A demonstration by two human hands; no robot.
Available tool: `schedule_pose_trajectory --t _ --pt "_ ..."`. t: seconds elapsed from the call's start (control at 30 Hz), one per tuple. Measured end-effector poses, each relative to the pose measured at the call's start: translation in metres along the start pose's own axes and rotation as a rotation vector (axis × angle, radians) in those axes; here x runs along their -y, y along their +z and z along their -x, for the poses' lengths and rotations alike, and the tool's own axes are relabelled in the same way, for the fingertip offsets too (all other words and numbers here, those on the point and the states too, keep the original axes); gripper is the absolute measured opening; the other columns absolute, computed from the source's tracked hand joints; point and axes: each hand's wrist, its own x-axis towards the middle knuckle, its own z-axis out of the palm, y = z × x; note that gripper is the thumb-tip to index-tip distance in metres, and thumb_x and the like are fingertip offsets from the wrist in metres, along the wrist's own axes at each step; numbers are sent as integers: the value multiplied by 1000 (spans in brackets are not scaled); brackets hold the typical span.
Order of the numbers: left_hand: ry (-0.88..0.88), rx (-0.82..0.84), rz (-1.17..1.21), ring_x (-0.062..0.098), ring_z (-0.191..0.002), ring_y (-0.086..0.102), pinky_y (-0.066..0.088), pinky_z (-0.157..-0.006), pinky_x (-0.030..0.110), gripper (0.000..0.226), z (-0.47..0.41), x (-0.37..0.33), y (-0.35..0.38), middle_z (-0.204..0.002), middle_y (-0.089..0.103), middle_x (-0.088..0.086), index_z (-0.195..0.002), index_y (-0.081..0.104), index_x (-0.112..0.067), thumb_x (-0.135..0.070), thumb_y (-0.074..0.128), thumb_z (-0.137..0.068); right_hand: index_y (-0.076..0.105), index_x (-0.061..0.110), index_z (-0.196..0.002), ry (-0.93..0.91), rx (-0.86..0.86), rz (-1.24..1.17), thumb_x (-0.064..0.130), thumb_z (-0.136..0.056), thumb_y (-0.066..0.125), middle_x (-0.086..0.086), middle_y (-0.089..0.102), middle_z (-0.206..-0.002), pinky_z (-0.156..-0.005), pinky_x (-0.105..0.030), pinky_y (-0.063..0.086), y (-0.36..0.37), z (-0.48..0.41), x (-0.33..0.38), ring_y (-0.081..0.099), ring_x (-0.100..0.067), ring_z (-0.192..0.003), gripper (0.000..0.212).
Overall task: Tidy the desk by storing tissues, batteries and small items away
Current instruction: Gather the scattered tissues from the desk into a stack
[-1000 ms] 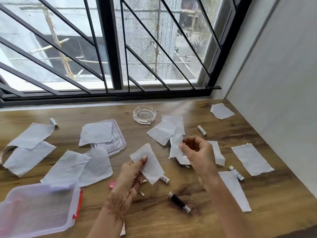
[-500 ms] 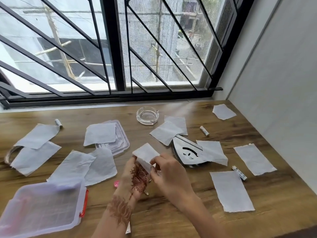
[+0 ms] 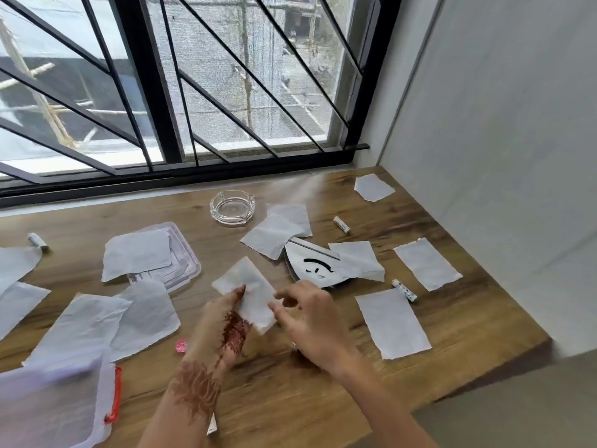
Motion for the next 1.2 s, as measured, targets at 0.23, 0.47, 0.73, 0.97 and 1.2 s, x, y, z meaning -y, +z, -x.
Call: schedule_pose_trajectory --t 0.23,0.47,0.73,0.97,1.2 --pt "-14 71 -35 10 -49 65 54 -45 21 16 4 4 6 -60 67 7 -81 57 -3 -5 46 -92 65 17 -107 247 -86 174 18 -85 64 2 65 -106 -82 -14 43 -57 37 -90 57 -7 -97 22" --pt "-120 53 24 11 -58 69 58 -57 26 14 -4 14 12 -64 72 4 -88 60 -4 -8 48 -92 63 20 -115 384 32 336 22 -81 68 5 59 -113 -86 -20 46 -88 78 -141 54 -9 -105 35" --pt "-139 61 99 10 -62 70 58 -57 22 13 0 20 23 -69 73 4 -90 61 -4 -7 48 -92 72 13 -92 318 -29 388 16 -82 66 5 59 -100 -78 -21 49 -76 86 -151 53 -8 -94 11" --pt "-133 74 73 14 -77 68 57 -66 23 14 -4 26 24 -88 70 9 -97 62 -2 -7 50 -91 64 17 -86 430 -155 232 17 -85 63 7 59 -89 -68 -13 43 -74 80 -146 55 -8 -84 1" --pt "-160 48 81 18 -85 64 57 -63 24 14 -5 28 29 -95 67 10 -98 61 -3 -7 49 -91 63 16 -87 534 -322 -213 24 -87 61 6 63 -83 -59 -9 43 -74 50 -105 58 -4 -78 9"
